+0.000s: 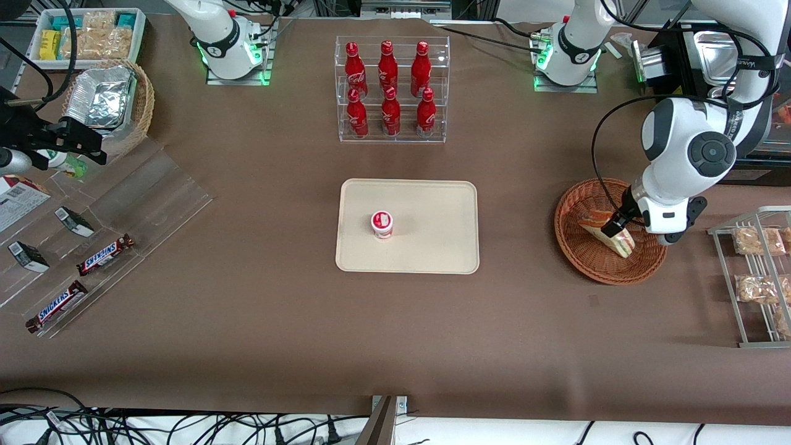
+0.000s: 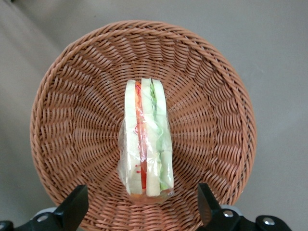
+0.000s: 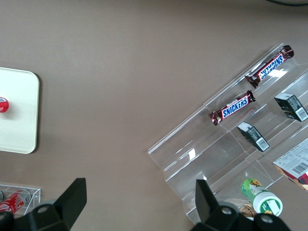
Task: Place sandwich from basket to tray
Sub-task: 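Lower the open left gripper around the wrapped sandwich in the basket, then close the left gripper on the sandwich and lift it from the basket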
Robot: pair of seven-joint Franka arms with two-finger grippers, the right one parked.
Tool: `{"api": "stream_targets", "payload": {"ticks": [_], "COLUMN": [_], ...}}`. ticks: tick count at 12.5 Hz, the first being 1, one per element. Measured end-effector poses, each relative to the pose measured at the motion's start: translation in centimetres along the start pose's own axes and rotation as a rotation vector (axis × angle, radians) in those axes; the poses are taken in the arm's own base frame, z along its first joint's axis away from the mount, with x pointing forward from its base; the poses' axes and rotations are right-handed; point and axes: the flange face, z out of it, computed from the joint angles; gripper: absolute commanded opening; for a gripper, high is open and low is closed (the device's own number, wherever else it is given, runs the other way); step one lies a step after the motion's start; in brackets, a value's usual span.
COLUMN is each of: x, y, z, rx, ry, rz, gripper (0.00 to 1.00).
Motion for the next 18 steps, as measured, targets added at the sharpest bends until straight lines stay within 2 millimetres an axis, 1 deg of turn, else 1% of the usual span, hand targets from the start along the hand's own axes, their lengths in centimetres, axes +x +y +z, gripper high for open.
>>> {"api": "stream_targets", "payload": {"ticks": [2,6,10,14,15,17,18], "x": [-0.3,-1.2,-1.6,-2.3,-2.4,-2.4,-2.4], "y": [-0.2,-0.8,-0.5,0.0,0.1,0.1,0.1], "z": [0.8,2.9,4.0,5.9,6.2,6.3,6.2], "rx": [-0.006,0.035,0.032,0.067,0.072,0.073,0.072], "ry": [0.026,0.046,0.049,0.093,0.096,0.097,0.097], "rz": [-0.027,0.0,-0.038,-0.043,-0.043,-0.042,-0.042], "gripper": [1.0,1.0,1.0,1.0,0.98,0.61,0.5]}}
